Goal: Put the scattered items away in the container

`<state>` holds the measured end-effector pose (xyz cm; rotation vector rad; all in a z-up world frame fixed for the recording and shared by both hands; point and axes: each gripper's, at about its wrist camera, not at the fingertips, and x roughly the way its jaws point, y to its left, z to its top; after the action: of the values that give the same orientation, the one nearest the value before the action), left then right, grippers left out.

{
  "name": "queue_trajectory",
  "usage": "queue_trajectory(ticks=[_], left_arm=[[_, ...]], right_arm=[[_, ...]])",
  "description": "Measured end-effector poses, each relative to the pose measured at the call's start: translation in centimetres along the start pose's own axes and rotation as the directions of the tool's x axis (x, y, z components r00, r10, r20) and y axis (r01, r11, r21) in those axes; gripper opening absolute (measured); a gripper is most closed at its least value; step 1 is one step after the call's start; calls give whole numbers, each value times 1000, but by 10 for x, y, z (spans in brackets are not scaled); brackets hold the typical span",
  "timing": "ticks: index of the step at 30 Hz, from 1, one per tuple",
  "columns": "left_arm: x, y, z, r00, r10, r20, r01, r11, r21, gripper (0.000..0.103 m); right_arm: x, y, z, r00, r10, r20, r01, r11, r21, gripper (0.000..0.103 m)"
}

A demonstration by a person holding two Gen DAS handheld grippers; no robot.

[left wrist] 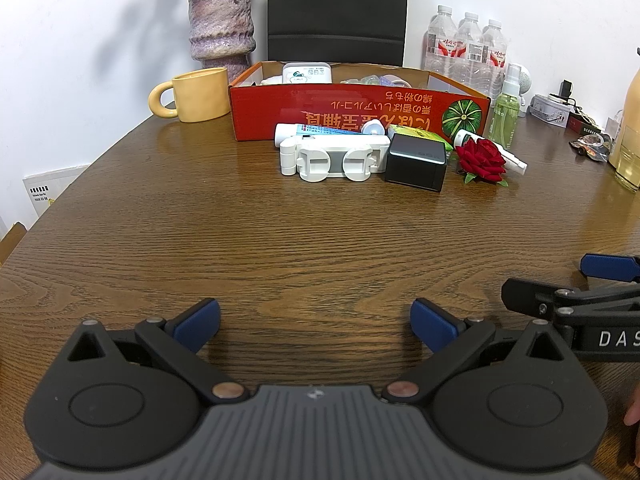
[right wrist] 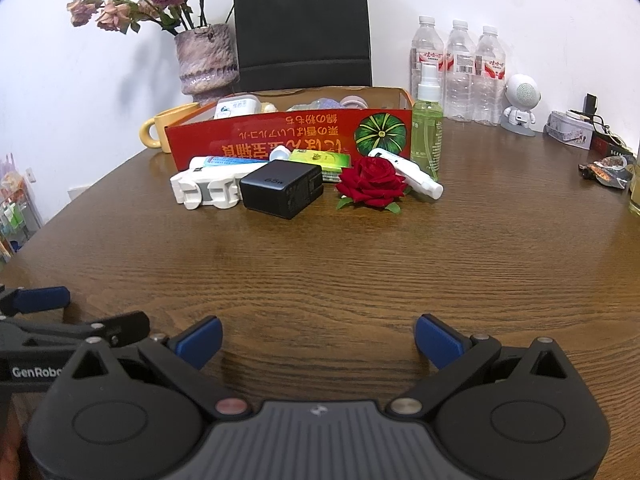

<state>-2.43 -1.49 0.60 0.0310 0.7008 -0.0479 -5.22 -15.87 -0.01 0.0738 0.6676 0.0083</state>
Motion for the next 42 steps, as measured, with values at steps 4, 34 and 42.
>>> queue_trajectory(ticks=[4, 34, 42], left_arm=[[0, 0, 0, 1000, 0, 0, 0, 1000, 0, 103], [66, 27, 94, 965, -226, 132, 187, 947, 260, 103], [124, 14, 122, 925, -380, 7, 338, 831, 442, 99]], right_arm=[[0, 1, 0, 1000, -3, -2, 3, 1000, -7, 103], [23, 3, 48, 997, 71, -1, -71, 994, -86, 99], [46, -16, 63, 998, 56, 36, -54, 998, -42, 100]])
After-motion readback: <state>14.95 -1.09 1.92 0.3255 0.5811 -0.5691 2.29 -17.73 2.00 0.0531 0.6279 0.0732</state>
